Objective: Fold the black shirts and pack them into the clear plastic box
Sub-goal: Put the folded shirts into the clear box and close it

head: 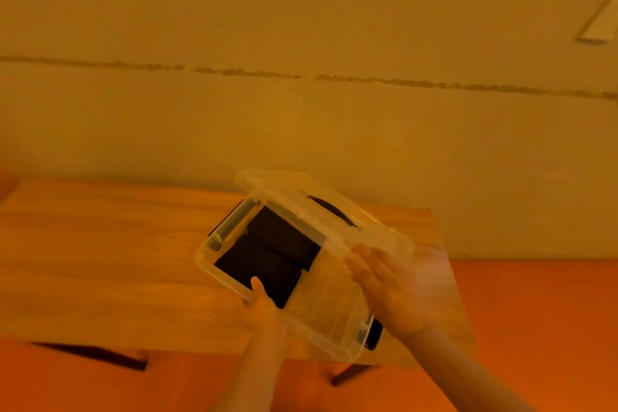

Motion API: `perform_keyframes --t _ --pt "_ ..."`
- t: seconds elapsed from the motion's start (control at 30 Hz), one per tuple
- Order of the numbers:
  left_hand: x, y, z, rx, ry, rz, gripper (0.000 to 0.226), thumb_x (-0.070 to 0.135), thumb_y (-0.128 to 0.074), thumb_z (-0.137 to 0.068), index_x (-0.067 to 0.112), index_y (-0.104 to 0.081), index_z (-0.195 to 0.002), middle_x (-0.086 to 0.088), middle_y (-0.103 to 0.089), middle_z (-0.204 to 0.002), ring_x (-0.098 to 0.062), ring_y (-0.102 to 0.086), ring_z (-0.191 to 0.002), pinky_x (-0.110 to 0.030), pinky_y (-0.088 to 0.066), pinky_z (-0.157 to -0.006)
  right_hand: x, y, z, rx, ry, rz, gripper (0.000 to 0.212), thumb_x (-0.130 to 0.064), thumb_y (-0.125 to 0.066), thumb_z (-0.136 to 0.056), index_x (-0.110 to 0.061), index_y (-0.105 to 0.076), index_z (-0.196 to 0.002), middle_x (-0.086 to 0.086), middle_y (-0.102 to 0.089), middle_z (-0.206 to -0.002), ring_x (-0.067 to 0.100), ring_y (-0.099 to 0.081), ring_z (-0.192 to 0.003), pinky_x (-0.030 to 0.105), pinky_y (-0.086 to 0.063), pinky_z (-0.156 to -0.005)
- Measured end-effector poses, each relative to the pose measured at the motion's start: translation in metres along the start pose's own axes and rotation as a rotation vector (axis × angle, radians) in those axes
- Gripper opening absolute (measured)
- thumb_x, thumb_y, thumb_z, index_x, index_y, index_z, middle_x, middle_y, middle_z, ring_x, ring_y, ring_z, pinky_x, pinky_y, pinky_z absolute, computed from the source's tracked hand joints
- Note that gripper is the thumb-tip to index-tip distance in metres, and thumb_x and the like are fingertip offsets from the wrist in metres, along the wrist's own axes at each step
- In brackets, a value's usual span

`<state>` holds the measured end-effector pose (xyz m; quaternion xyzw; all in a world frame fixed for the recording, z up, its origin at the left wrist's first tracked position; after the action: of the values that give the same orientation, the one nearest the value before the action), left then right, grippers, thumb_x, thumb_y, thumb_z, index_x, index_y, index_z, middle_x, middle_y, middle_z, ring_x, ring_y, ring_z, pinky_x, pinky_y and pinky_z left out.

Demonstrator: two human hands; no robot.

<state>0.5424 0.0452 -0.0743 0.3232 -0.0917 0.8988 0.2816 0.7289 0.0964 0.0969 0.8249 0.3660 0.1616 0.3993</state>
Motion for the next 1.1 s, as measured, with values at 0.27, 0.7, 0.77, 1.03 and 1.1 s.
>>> perform_keyframes --t 0.27,0.7,0.77,1.03,1.1 --pt "0.007 -0.008 0.003 -0.462 -0.130 0.469 0.061 0.056 -0.040 -0.092 0.022 -0.038 -0.142 -0.016 -0.043 -0.142 -0.038 -0.044 -0.126 -0.061 -0.034 -0.101 -0.027 -0.043 0.076 -0.310 0.099 -0.246 0.052 -0.009 -0.060 -0.072 -0.025 -0.047 -0.120 -0.003 -0.045 -0.114 0.014 -0.047 -0.104 0.028 -0.054 -0.078" --pt "-0.010 -0.003 -0.003 -0.049 0.102 0.017 0.070 0.032 -0.064 -0.086 0.012 -0.029 -0.143 -0.021 -0.039 -0.140 -0.040 -0.040 -0.126 -0.054 -0.039 -0.101 -0.047 -0.059 0.103 -0.608 0.144 -0.299 0.096 -0.038 -0.091 -0.032 -0.036 -0.043 -0.116 -0.020 -0.041 -0.107 -0.005 -0.057 -0.088 0.004 -0.044 -0.078" --pt "-0.008 -0.001 -0.004 0.008 0.105 0.001 0.067 0.033 -0.062 -0.087 0.010 -0.030 -0.142 -0.022 -0.041 -0.138 -0.039 -0.043 -0.124 -0.051 -0.041 -0.100 -0.044 -0.059 0.102 -0.610 0.080 -0.265 0.099 -0.051 -0.089 -0.028 -0.036 -0.042 -0.114 -0.022 -0.048 -0.108 -0.004 -0.062 -0.088 0.011 -0.045 -0.083" --pt "-0.033 -0.007 0.009 0.048 0.051 0.049 0.042 0.034 -0.063 -0.086 0.007 -0.051 -0.116 -0.008 -0.052 -0.081 -0.020 -0.052 -0.069 -0.034 -0.049 -0.068 0.006 -0.064 0.117 -0.589 -0.022 -0.219 0.106 -0.025 -0.094 -0.022 -0.033 -0.048 -0.117 -0.012 -0.060 -0.111 0.015 -0.065 -0.101 0.042 -0.054 -0.085" --pt "-0.045 -0.017 0.014 0.018 0.062 0.014 0.044 0.039 -0.065 -0.084 0.007 -0.053 -0.111 -0.011 -0.056 -0.091 -0.024 -0.057 -0.083 -0.038 -0.051 -0.083 0.030 -0.060 0.120 -0.499 -0.115 -0.245 0.094 -0.002 -0.089 -0.036 -0.032 -0.049 -0.116 -0.009 -0.053 -0.112 0.019 -0.062 -0.100 0.039 -0.057 -0.077"
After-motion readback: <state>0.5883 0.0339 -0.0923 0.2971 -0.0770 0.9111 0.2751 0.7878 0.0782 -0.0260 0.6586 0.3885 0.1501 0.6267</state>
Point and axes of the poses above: each hand's wrist, its own z-axis away from the middle knuckle, its own y-axis out of the back of the hand, x = y × z, the point moved 7 cm from there along -z, towards the middle knuckle
